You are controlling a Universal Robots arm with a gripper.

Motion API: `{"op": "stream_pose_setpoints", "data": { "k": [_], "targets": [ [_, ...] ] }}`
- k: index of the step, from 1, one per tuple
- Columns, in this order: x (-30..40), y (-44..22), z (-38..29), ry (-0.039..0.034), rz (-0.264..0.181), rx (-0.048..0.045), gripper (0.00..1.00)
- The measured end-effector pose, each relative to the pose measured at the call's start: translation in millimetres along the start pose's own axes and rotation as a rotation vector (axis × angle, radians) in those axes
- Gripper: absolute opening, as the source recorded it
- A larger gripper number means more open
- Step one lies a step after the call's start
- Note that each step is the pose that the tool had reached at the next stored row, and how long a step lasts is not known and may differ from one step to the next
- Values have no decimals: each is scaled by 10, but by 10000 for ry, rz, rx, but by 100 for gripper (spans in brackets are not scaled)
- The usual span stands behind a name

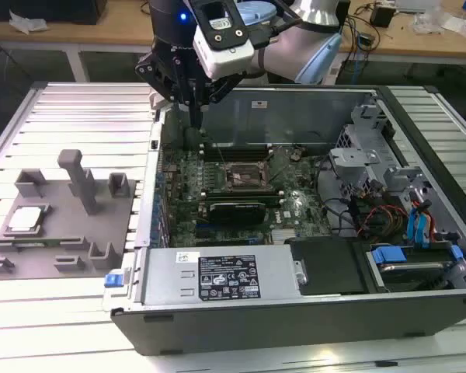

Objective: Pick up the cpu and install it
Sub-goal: 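Reach for the cpu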

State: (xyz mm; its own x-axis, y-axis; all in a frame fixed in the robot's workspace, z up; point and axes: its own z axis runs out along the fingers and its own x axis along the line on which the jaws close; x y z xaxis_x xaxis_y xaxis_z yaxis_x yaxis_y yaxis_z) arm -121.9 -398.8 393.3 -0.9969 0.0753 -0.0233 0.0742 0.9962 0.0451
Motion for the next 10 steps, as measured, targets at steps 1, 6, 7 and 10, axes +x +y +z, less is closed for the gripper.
{"op": "stream_pose_setpoints", "data": {
  "k": [1,6,7,10],
  "targets": [
    [0,0,0,0,0,0,11],
    [0,0,0,0,0,0,11],
    [0,0,0,0,0,0,11],
    [0,0,0,0,0,0,11]
  ]
}}
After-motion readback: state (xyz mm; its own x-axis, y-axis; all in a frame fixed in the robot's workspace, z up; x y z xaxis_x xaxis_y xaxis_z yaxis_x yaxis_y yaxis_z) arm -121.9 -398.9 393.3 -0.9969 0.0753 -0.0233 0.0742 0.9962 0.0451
